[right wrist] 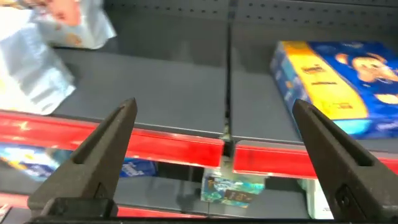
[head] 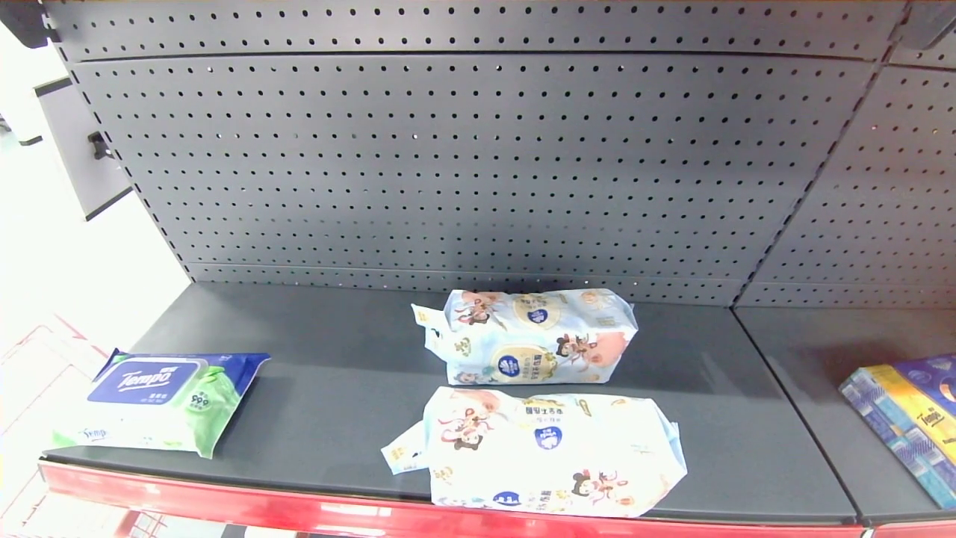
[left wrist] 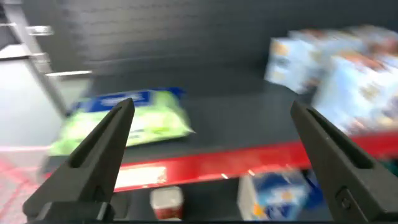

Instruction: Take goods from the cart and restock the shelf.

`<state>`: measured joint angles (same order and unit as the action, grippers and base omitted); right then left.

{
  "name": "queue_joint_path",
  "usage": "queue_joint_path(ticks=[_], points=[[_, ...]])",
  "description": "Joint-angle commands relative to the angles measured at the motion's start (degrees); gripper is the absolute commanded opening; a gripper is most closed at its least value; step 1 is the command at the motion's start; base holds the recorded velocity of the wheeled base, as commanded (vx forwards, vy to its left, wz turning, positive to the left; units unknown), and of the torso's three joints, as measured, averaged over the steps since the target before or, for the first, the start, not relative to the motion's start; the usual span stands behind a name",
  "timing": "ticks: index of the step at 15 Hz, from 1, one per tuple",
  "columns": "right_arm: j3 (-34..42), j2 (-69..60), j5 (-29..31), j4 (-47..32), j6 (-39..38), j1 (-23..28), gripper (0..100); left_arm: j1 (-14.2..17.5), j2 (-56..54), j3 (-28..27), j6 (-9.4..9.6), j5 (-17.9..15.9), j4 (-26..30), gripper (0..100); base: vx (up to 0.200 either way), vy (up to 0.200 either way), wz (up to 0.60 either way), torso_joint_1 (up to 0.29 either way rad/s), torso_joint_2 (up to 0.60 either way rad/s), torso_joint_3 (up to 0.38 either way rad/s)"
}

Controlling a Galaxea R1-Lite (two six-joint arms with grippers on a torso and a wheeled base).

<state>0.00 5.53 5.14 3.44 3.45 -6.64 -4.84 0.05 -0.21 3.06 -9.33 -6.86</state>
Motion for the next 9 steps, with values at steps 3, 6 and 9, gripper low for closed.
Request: queue_joint_path(ticks=[3, 6, 9], points=[[0.00, 0.09, -6.46, 0.17, 2.79, -0.04, 100, 0.01, -0.05, 0.03, 0.28, 4.76, 2.12, 100, 0.000, 0.000, 0.00, 0.000, 0.00, 0.000], [0.00, 0.18, 1.89, -0.10, 1.03, 4.36, 100, 0.01, -0.05, 0.12, -1.65, 7.04, 1.85, 100, 0.000, 0.000, 0.00, 0.000, 0.00, 0.000], [0.00, -1.14, 0.57, -0.36, 1.38, 8.93, 100, 0.01, -0.05, 0.12, -3.76, 5.81, 1.85, 100, 0.000, 0.000, 0.00, 0.000, 0.00, 0.000]])
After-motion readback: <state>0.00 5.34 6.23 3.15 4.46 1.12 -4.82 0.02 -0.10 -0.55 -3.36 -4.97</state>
